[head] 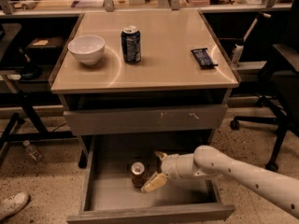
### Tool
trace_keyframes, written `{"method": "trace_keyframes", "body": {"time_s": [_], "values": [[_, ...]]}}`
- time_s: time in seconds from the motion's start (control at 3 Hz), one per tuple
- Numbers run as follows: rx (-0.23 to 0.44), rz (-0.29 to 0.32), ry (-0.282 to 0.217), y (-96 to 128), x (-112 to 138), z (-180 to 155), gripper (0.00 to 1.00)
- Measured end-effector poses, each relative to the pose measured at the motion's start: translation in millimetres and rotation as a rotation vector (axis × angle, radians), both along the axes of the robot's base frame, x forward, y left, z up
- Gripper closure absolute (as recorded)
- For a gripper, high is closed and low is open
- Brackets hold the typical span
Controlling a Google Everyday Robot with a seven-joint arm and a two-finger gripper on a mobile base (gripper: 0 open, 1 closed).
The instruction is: Pick orange can from middle drawer and place on counter
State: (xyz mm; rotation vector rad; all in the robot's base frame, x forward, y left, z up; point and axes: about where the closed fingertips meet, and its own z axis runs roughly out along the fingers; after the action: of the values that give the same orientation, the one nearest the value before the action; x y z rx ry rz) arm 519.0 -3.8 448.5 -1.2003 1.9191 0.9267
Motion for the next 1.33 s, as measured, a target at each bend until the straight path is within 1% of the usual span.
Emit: {"method": "trace_keyframes", "body": {"time_s": [0.33, 0.67, 1.33], "values": [[0.031, 0.02, -0.032, 14, 7, -12, 0.0], [0.05, 0.035, -0.052, 23, 12, -20, 0.0], [0.083, 0.039, -0.057, 35, 11, -32, 0.0]]}}
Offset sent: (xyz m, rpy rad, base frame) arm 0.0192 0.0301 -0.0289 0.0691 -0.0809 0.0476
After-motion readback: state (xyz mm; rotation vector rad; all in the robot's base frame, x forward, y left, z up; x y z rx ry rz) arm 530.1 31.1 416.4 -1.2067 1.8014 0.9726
